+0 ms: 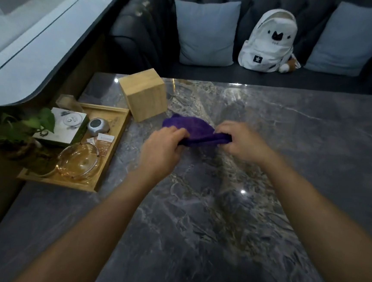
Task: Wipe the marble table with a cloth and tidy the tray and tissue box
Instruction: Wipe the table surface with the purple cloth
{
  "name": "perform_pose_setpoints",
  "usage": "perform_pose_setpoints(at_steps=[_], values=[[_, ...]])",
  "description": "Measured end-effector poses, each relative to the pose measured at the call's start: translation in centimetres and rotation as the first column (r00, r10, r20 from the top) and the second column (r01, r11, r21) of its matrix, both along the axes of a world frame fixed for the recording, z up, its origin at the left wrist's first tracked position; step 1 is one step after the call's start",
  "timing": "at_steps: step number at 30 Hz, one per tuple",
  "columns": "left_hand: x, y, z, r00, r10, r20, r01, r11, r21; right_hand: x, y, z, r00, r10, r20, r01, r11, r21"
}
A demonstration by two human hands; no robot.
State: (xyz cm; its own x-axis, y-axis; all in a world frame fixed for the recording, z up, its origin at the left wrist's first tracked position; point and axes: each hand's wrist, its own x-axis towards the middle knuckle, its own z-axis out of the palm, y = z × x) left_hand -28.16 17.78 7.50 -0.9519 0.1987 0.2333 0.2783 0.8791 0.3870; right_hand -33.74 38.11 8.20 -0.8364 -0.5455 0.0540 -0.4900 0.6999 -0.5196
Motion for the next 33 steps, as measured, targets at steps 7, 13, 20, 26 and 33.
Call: perform_pose_setpoints(at_steps=[7,13,20,26,33], values=[[6.4,-1.3,-7.4,0.884,-0.306,0.354,0.339,0.94,-0.032,7.6,1.7,-7.7,0.923,0.067,0.378,-0.133,0.979,0.152],[8.7,-1.9,-7.2,0.618,-0.382,0.687,0.05,0.891,0.45,10.9,1.9,-6.9,0.632,0.084,0.77,-0.147,0.989,0.013],[5.3,-0.8,-7.3,0.645,-0.276,0.713,-0.377,0.697,0.611,10.0,2.2,-7.6,0.592,-0.083,0.801,0.24,0.968,-0.077],[3.2,-0.1,-8.9,0.717,-0.138,0.683,-0.459,0.645,0.612,9.8,2.7,-9.2,0.698,-0.283,0.658,0.361,0.932,0.017],[3.8,-0.3,-10.7,0.768,0.021,0.64,-0.312,0.885,0.346,10.7,1.5,-9.8,0.812,-0.336,0.477,0.274,0.941,0.197]])
